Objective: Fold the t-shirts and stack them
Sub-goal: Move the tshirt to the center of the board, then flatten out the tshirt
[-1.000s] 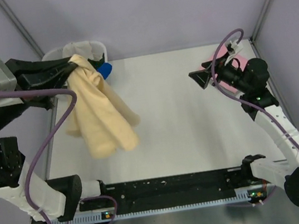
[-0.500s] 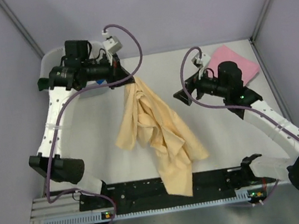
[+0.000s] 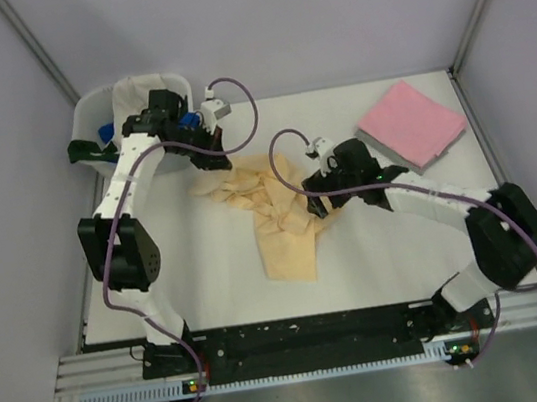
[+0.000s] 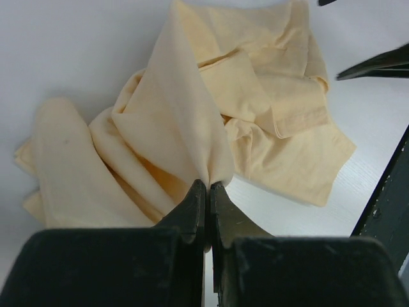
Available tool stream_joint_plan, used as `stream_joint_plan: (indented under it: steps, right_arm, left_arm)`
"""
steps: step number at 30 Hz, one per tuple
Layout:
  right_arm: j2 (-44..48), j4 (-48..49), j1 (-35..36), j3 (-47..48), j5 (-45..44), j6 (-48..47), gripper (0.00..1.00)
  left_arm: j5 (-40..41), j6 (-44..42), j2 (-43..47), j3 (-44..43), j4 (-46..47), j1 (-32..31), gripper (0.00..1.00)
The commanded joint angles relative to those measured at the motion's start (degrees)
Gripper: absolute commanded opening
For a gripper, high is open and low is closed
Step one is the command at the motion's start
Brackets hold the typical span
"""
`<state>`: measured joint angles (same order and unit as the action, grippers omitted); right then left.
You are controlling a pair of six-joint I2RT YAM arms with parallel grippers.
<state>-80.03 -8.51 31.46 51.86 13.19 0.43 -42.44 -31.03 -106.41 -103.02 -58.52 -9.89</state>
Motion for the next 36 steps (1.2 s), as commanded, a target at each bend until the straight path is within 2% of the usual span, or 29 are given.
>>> stream_joint_plan:
  steps: [1, 6, 10, 13, 19, 20, 21, 23, 24, 28, 31, 36]
  right_arm:
    - [-11.35, 1.48, 0.18, 4.72, -9.91, 1.59, 0.87]
    - [-16.29, 0.78, -0.7, 9.4, -12.91, -2.44, 0.84]
    - [-19.81, -3.33, -1.4, 10.19, -10.14, -2.27, 0.68]
    - [-19.73, -3.61, -1.49, 10.1, -9.58, -1.92, 0.68]
    - [-22.45, -10.02, -3.34, 13.27, -11.87, 2.12, 0.67]
    - [-23.32, -10.55, -3.51, 13.18, -11.79, 2.56, 0.63]
    - [-23.94, -10.73, -3.69, 13.27, -11.44, 3.08, 0.53]
    - [-25.08, -11.61, -4.48, 13.8, -10.65, 4.14, 0.21]
    - [-24.91, -11.96, -5.09, 14.15, -10.55, 4.67, 0.0]
    - [-18.25, -12.14, -7.99, 15.02, -12.92, 5.9, 0.0]
    - [-10.35, -12.32, -9.14, 17.57, -15.47, 4.94, 0.0]
    - [3.1, -12.67, -9.14, 23.46, -16.36, 2.04, 0.0]
  left_arm:
    - [-1.42, -1.67, 4.54, 0.8, 0.69, -0.39, 0.0]
    - [-0.1, -1.14, 6.48, 1.68, 1.13, -0.39, 0.0]
    - [-0.19, -0.53, 7.88, 3.26, 2.01, -0.39, 0.0]
    - [0.42, -0.18, 8.5, 2.74, 2.27, -0.39, 0.0]
    - [2.88, 0.7, 8.68, 1.51, 2.62, -0.39, 0.0]
    - [2.97, 0.79, 8.59, 1.51, 2.54, -0.39, 0.0]
    - [3.06, 0.97, 8.59, 1.51, 2.71, -0.39, 0.0]
    - [3.85, 1.84, 8.5, 1.16, 3.24, -0.39, 0.0]
    - [4.72, 2.54, 8.5, 0.72, 3.5, -0.39, 0.0]
    - [8.5, 4.3, 9.03, -3.22, 2.63, -0.04, 0.0]
    - [10.61, 4.75, 10.69, -7.18, 1.13, 0.05, 0.0]
    - [13.16, 2.91, 15.52, -8.95, 1.04, 0.05, 0.0]
